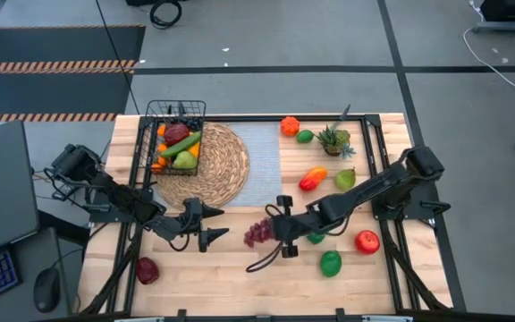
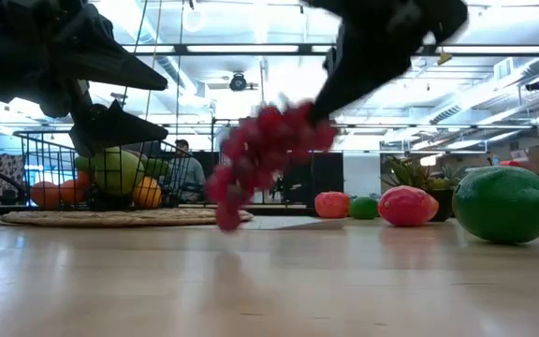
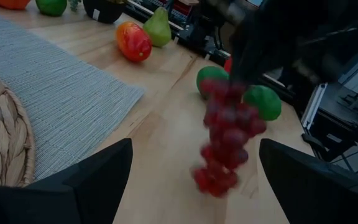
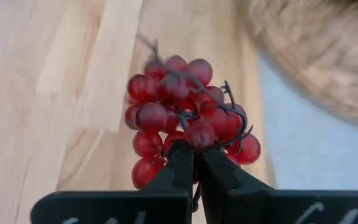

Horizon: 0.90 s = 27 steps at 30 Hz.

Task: Build produce basket
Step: Put the red grapes into the wire basket

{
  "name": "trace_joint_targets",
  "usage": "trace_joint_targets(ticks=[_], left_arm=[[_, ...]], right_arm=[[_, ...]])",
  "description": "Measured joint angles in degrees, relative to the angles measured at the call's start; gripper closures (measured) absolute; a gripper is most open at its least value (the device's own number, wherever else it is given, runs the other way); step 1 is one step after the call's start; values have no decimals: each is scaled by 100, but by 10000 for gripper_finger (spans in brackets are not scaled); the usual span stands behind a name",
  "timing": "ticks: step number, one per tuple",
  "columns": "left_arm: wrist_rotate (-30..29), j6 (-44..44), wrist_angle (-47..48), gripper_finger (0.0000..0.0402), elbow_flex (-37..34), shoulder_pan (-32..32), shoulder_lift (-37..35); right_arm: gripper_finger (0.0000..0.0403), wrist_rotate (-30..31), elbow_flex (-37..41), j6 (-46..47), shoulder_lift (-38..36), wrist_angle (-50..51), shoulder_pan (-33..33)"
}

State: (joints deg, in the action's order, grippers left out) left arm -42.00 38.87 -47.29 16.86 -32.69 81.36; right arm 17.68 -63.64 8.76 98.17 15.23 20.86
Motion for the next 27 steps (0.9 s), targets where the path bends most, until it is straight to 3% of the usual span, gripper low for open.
trace_joint_targets(ticks=[8, 14, 17, 21, 27], left_arm=[[-335, -70, -381, 45, 0, 15, 0], [-414, -1749, -2467, 45, 9, 206, 0], [-156, -2469, -2937, 45, 113, 364, 0], [286, -2706, -2549, 45, 441, 695, -2], [302, -2599, -1366, 45, 877, 995, -2]], right_arm=[[391, 536, 0, -217, -662, -20, -27], [391, 631, 0, -340, -715, -9, -221], [391, 664, 0, -434, -715, -39, -334], [391, 675, 0, -657, -712, -448, -458], [391, 646, 0, -863, -712, -642, -625]])
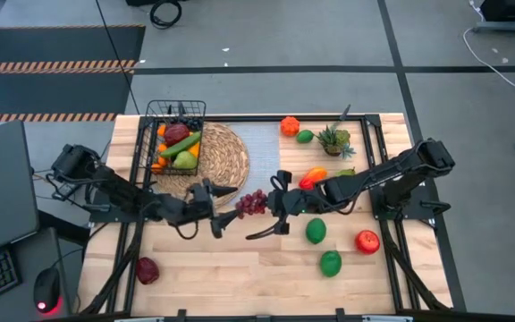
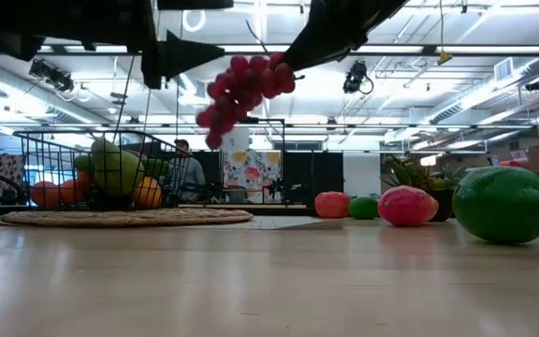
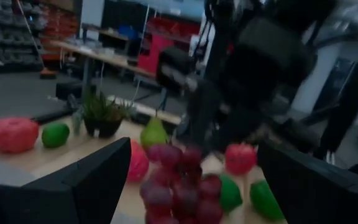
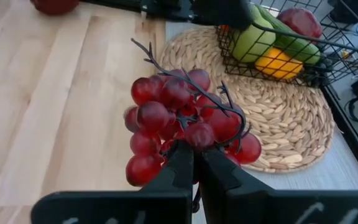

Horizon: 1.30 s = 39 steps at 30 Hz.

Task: Build produce basket
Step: Put the red grapes into the wire basket

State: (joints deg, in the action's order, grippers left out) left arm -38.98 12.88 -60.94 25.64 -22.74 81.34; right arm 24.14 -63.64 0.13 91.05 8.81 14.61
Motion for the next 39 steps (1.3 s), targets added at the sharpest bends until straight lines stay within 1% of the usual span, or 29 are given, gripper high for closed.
trace_joint_targets(ticks=[5, 10, 22, 28, 32, 39], left_arm=[[206, 331, 921, 45, 10, 2, 0], [244, 480, 1374, 45, 8, 2, 2], [242, 602, 1401, 45, 8, 2, 2], [242, 746, 1844, 45, 8, 2, 2], [245, 744, 1939, 44, 8, 0, 2], [582, 599, 2077, 44, 8, -6, 2]], right_arm=[[391, -9, 0, -82, 0, 16, -26], [391, -44, 0, -128, -47, -15, -35], [390, -195, 0, -36, -63, -142, -2], [390, -284, 0, -34, -63, -225, 77], [389, -282, 0, -32, -63, -278, 96], [389, -282, 0, -32, -63, -277, 96]])
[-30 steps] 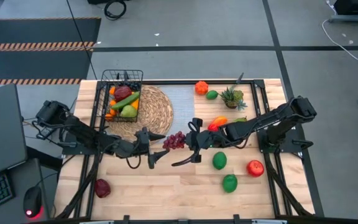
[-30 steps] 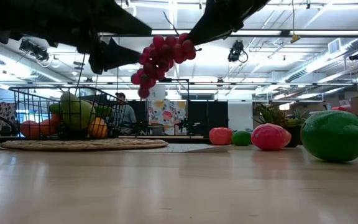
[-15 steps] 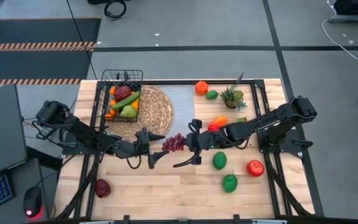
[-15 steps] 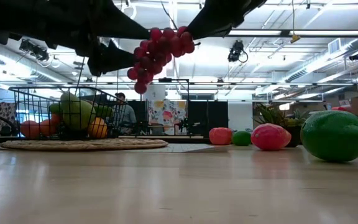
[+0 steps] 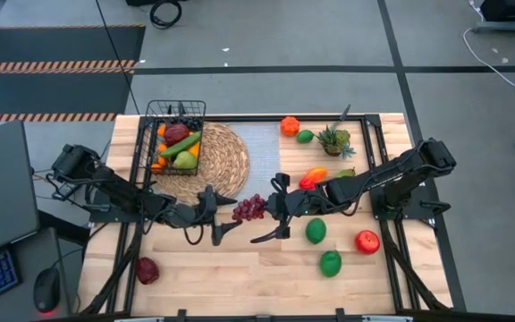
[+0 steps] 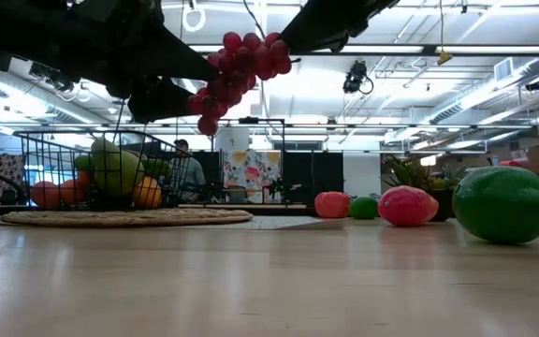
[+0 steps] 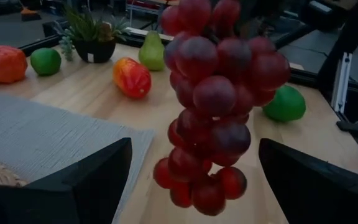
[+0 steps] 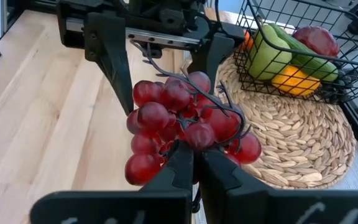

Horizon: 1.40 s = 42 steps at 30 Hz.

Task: Build produce basket
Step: Put the red grapes into the wire basket

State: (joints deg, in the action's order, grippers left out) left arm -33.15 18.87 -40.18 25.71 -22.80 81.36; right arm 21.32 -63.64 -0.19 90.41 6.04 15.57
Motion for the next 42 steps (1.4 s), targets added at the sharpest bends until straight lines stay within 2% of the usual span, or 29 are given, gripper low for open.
trace_joint_targets(ticks=[7, 17, 21, 34, 38, 42], left_arm=[[1, -149, 35, 44, 0, -21, 0], [-51, -144, -182, 44, 0, 120, 0], [-48, 184, -213, 44, 0, 122, 0], [-69, 494, -211, 46, 0, 213, 0], [-69, 483, -211, 71, 0, 213, 0], [-69, 439, -208, 140, 0, 213, 0]], right_arm=[[388, -5, 0, 2, 0, 2, 0], [388, -351, 0, 66, 17, -239, 4], [388, -493, 0, 66, 39, -409, 4], [387, -619, -2, 35, 46, -488, -257], [384, -663, -2, 23, 46, -491, -307], [378, -664, -2, 9, 48, -523, -329]])
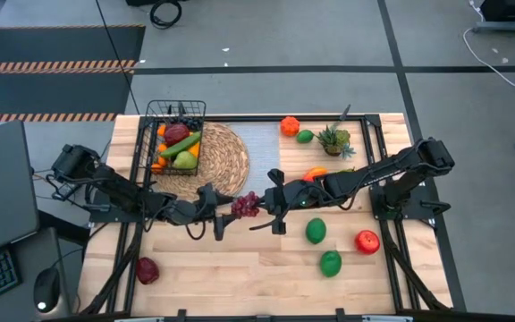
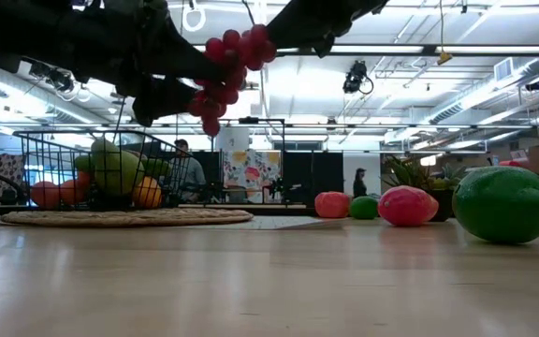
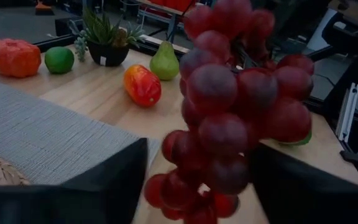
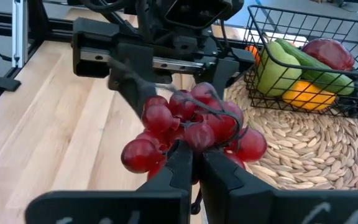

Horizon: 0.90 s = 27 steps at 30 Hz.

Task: Build produce basket
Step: Put the red grapes into the wire basket

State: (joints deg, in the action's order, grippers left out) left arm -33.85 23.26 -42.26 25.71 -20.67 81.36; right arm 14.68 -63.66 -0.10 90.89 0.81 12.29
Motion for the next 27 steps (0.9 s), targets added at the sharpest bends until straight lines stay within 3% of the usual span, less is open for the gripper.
trace_joint_targets(ticks=[6, 9, 14, 18, 21, 27], left_arm=[[0, -35, 24, 302, 0, -2, 0], [1, -107, 23, 361, 0, -9, 0], [1, -183, 17, 373, 0, -59, 0], [2, -181, 13, 349, 0, -57, 0], [2, -153, 2, 341, 0, -57, 0], [3, -157, 26, 365, 0, -57, 0]], right_arm=[[377, -44, 0, -6, 0, -21, -1], [377, -44, 0, 29, 0, -21, 1], [367, 31, 0, 33, 0, -19, 1], [347, 99, 1, 33, -11, -13, 1], [325, 499, 2, 1, -164, 87, 1], [261, 1555, 1, -154, -896, 471, -10]])
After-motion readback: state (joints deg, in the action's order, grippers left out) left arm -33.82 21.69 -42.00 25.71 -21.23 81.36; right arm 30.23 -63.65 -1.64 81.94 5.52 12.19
